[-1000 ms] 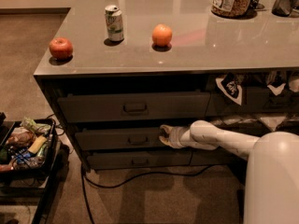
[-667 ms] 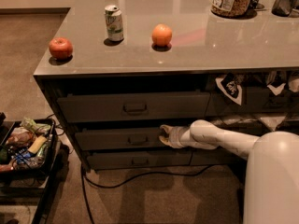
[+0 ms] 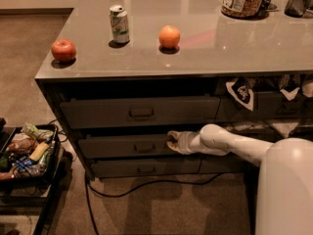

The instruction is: Open middle drawer

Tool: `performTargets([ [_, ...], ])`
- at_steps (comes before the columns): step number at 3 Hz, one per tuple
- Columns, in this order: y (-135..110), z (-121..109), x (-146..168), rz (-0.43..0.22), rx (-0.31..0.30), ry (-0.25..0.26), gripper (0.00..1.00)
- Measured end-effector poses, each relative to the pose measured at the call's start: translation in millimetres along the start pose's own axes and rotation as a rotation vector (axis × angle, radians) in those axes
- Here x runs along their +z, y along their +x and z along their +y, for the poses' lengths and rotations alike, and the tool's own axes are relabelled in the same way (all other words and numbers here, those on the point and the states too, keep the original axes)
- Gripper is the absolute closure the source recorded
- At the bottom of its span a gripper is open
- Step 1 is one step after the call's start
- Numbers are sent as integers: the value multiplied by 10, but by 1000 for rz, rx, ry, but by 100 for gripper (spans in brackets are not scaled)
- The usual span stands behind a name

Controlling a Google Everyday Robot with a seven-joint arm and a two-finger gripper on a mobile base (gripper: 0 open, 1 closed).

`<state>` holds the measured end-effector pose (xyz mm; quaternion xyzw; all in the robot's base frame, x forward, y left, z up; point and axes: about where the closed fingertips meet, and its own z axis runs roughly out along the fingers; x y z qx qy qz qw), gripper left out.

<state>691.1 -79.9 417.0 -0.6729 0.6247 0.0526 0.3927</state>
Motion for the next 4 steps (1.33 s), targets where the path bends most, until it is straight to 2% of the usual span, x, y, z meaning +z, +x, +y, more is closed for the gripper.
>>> performTargets([
  [1, -70, 26, -86, -18, 32, -11, 81],
  [2, -89, 9, -121, -19, 32, -11, 81],
  [3, -89, 9, -121, -19, 32, -11, 63],
  [4, -90, 9, -121, -19, 32, -11, 40],
])
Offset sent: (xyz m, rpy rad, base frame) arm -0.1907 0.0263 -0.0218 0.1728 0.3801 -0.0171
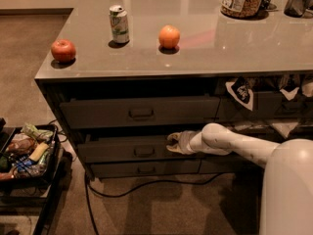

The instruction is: Open middle drawer

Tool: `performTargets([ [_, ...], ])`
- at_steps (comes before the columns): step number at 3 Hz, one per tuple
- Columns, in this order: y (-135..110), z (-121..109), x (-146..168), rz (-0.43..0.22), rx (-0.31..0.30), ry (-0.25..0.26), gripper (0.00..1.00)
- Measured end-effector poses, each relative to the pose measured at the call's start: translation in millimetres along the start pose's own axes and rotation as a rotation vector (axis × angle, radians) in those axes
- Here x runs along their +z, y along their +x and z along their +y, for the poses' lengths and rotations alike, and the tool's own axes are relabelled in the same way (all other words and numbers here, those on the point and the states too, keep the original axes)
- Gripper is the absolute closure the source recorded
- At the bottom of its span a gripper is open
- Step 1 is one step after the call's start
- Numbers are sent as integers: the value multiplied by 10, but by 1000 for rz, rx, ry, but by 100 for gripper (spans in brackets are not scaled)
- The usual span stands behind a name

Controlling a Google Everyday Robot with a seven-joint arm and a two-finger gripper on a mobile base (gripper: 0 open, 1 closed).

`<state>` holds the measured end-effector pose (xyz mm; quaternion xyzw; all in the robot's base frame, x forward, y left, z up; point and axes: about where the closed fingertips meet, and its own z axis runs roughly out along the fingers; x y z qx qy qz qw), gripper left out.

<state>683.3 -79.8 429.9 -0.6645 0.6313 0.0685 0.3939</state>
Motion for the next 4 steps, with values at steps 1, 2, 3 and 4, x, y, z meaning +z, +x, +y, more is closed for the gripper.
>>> performTargets([
  [1, -1, 1, 1, 0, 0, 0, 31],
  [2, -1, 1, 1, 0, 0, 0, 30],
  [3, -1, 1, 1, 0, 0, 0, 11],
  [4, -1, 1, 2, 0, 0, 0, 0],
])
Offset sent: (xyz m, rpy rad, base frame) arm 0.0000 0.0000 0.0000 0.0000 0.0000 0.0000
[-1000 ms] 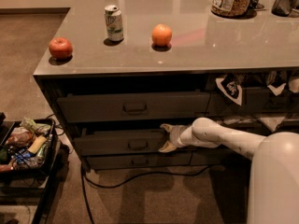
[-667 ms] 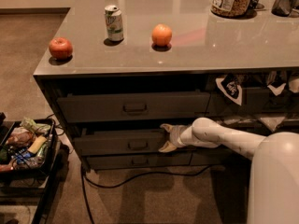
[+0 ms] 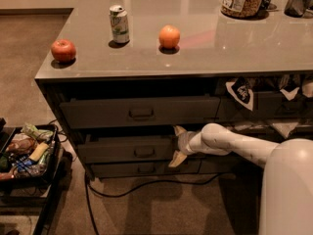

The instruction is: Open middle drawer

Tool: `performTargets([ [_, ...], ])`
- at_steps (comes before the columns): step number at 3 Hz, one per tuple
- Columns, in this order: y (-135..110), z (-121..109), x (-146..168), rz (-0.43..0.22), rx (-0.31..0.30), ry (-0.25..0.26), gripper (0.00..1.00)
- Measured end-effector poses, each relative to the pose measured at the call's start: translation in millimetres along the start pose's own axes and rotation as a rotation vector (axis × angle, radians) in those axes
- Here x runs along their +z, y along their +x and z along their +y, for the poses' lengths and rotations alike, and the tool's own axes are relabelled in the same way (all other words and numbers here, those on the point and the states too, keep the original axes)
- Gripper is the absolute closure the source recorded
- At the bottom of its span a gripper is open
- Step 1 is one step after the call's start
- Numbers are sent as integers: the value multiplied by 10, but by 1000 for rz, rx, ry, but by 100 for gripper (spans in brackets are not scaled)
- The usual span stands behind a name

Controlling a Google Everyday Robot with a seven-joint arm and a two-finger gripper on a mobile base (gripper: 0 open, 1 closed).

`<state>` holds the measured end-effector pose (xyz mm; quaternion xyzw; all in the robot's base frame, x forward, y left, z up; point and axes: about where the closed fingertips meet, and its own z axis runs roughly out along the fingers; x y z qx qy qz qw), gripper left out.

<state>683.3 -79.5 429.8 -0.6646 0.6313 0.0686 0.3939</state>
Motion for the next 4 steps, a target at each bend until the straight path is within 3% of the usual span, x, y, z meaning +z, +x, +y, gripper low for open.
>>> performTargets([
  [2, 33, -26, 26, 30, 6, -23, 0],
  [3, 123, -110, 40, 111, 13, -57, 0],
  [4, 123, -110, 40, 111, 13, -57, 0],
])
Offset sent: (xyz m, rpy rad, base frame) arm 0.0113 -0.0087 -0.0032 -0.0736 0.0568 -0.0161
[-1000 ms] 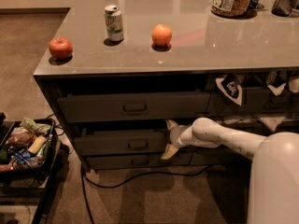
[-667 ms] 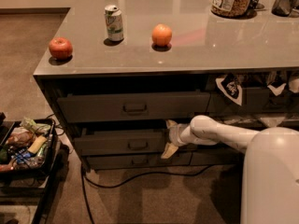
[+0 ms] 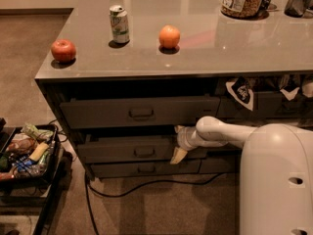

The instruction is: Open middle drawer

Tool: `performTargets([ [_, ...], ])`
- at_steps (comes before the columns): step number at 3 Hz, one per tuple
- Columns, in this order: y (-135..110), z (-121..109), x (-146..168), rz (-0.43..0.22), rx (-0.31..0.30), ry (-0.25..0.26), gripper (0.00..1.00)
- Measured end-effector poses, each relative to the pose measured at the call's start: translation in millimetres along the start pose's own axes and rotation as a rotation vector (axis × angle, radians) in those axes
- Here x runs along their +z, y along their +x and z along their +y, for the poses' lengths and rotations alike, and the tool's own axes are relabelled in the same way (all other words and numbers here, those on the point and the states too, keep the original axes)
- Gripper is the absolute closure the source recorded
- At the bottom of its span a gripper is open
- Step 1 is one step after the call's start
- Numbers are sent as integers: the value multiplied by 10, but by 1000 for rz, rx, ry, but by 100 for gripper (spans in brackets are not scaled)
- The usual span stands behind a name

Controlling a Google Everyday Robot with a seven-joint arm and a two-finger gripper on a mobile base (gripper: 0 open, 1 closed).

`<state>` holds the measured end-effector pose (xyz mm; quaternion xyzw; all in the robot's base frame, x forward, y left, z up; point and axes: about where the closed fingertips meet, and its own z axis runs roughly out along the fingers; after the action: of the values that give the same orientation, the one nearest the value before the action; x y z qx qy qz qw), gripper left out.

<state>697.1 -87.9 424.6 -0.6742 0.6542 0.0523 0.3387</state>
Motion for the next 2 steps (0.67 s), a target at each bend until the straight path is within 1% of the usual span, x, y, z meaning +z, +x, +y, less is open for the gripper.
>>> performTargets([
  [2, 0, 0, 1, 0, 0, 0, 36],
])
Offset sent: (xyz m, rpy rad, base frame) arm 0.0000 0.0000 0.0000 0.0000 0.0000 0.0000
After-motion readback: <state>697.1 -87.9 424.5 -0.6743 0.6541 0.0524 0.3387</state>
